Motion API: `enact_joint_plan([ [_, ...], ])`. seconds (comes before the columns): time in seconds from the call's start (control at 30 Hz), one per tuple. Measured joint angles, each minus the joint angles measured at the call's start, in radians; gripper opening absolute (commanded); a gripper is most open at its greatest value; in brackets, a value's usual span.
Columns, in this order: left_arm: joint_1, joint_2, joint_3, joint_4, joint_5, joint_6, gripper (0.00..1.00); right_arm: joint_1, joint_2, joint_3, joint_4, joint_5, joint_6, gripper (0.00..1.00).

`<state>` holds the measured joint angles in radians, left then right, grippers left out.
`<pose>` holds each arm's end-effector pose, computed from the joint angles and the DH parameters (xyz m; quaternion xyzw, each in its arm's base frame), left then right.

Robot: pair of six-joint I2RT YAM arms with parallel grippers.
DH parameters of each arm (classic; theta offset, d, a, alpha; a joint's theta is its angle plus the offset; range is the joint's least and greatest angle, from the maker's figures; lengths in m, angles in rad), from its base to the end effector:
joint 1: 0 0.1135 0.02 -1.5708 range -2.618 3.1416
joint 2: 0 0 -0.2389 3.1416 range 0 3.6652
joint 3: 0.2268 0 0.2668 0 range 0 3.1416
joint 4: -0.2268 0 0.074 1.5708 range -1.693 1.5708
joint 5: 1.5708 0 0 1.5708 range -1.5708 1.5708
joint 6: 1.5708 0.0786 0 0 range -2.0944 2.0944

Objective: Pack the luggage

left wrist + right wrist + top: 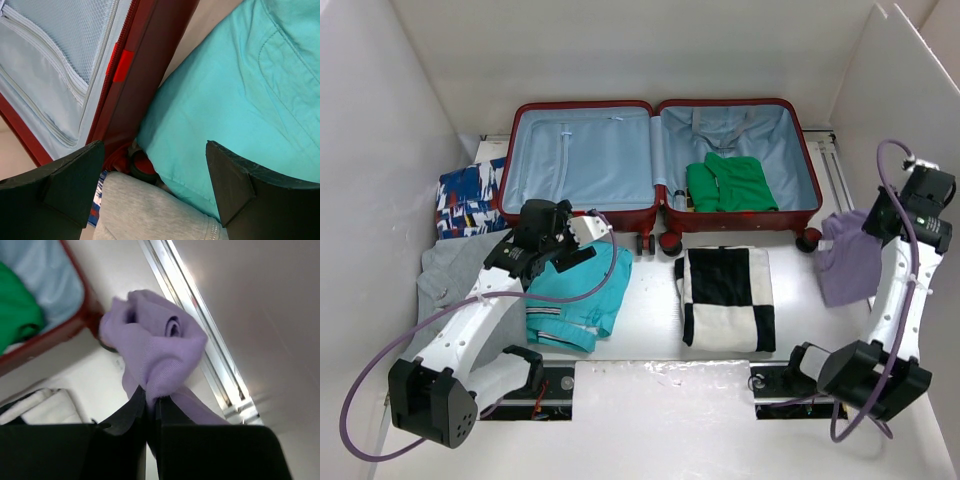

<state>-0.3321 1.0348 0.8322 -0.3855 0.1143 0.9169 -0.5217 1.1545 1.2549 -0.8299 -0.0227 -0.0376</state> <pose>0.2724 -0.1034 0.2410 0.5365 0.6984 0.0876 0.4656 0.2521 -0.1429 0.3161 0.2143 0.8873 -0.1028 0.3953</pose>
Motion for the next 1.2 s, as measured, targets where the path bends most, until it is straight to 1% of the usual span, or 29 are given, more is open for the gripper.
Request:
enact_joint_plan([
  [0.2, 0.0, 0.0, 0.0, 0.0, -0.012, 0.002, 0.8, 0.212, -0.015, 0.164, -0.038, 0.127, 0.002, 0.0],
  [0.33, 0.0, 0.0, 0.0, 0.0, -0.018, 0.002, 0.8, 0.341, 0.004, 0.296, -0.075, 0.2, 0.009, 0.0],
  [0.4, 0.0, 0.0, 0.0, 0.0, -0.018, 0.002, 0.8, 0.411, 0.037, 0.384, -0.092, 0.243, 0.017, 0.0],
  [0.57, 0.0, 0.006, 0.0, 0.0, -0.021, 0.002, 0.8, 0.64, 0.174, 0.611, -0.103, 0.33, 0.041, 0.0],
  [0.73, 0.005, 0.01, 0.0, 0.0, -0.024, 0.002, 0.8, 0.792, 0.338, 0.766, -0.065, 0.382, 0.056, 0.0],
  [0.87, 0.014, 0.01, 0.0, 0.0, -0.026, 0.002, 0.8, 0.852, 0.456, 0.821, -0.005, 0.391, 0.074, 0.0],
  [0.97, 0.023, 0.01, -0.002, 0.0, -0.027, 0.002, 0.8, 0.87, 0.535, 0.842, 0.047, 0.388, 0.091, 0.0],
  [1.1, 0.029, 0.013, -0.008, 0.001, -0.038, 0.002, 0.8, 0.859, 0.608, 0.838, 0.106, 0.358, 0.116, 0.0],
  [1.2, 0.029, 0.018, -0.018, 0.005, -0.047, 0.002, 0.8, 0.823, 0.636, 0.802, 0.164, 0.324, 0.126, 0.0],
])
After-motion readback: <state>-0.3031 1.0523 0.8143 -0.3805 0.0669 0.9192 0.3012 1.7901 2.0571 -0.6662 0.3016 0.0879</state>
